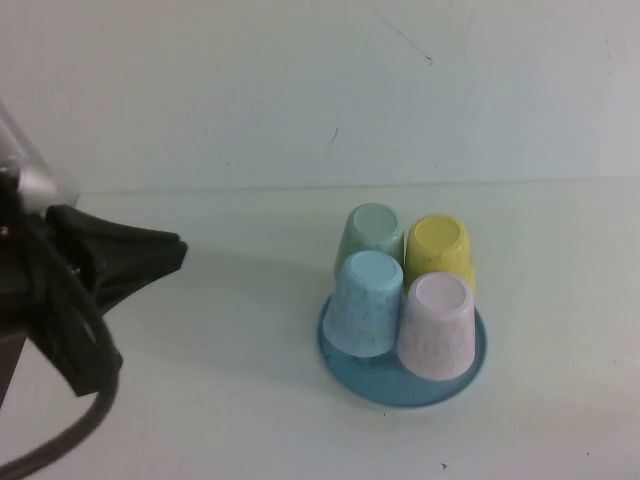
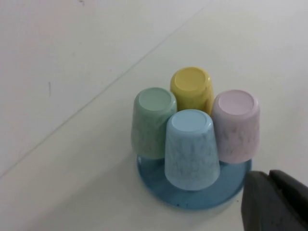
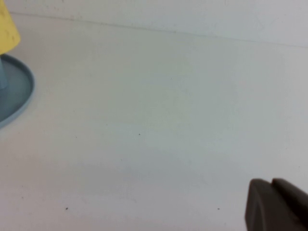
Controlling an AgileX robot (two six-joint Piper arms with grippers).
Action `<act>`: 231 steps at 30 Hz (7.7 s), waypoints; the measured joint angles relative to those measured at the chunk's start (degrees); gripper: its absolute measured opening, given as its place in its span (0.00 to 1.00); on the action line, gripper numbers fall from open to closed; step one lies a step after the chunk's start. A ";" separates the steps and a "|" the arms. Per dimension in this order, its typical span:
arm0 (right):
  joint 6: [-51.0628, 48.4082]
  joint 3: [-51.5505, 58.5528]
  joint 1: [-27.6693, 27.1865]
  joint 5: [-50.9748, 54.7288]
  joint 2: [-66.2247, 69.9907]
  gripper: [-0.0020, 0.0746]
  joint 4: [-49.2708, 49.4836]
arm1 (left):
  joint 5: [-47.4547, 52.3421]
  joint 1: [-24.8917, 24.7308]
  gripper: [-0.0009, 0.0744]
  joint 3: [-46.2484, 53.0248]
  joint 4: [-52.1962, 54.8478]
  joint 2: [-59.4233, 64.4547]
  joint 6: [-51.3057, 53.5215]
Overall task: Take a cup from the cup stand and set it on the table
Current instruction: Pick up the cup from the rack, then hand over the cup
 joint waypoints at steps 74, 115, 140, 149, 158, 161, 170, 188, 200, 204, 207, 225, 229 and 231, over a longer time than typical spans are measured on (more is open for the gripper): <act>0.00 0.00 0.00 0.00 0.00 0.02 -0.09 | -31.59 -29.66 0.74 -15.89 9.57 46.01 -19.50; 20.12 0.09 0.00 -6.47 0.00 0.02 37.14 | -12.15 -15.76 0.74 -7.53 -5.86 25.03 -70.33; -106.09 -19.82 3.04 25.85 53.19 0.41 102.51 | -11.21 -15.37 0.74 1.29 -35.39 25.89 -54.01; -109.91 -34.66 4.21 44.93 77.60 0.42 102.72 | -12.30 -15.37 0.74 1.29 -35.53 25.89 -54.46; -109.91 -46.97 14.65 45.87 90.42 0.42 102.79 | -13.21 -15.37 0.74 1.29 -35.57 25.89 -54.58; -109.61 -50.40 16.09 46.01 93.47 0.42 102.84 | -13.30 -15.37 0.74 1.29 -35.57 25.89 -54.85; -107.99 -54.85 16.44 46.12 97.39 0.42 102.93 | -13.30 -15.37 0.74 1.29 -35.57 25.89 -55.35; -104.40 -58.66 24.32 31.93 97.72 0.10 103.07 | -16.43 -15.13 0.74 1.29 -36.47 25.89 -51.76; -103.91 -58.66 24.51 30.74 97.72 0.09 103.07 | -16.42 -15.13 0.74 1.29 -37.75 25.89 -44.69; -103.91 -58.66 24.51 30.74 97.72 0.09 103.07 | -16.30 -15.13 0.74 1.29 -38.15 25.89 -43.14; -103.91 -58.66 24.51 30.61 97.72 0.09 103.07 | -16.07 -15.05 0.74 1.29 -38.36 25.89 -41.09; -103.91 -58.66 24.51 31.07 97.72 0.09 103.07 | -14.92 -14.82 0.74 1.29 -38.38 25.89 -40.36; -103.75 -58.66 24.51 31.22 97.72 0.09 103.19 | -14.01 -14.82 0.79 1.29 -37.46 25.89 -39.12; -103.30 -58.66 24.51 32.03 97.72 0.08 103.28 | -12.35 -14.82 0.87 1.29 -36.30 25.89 -38.43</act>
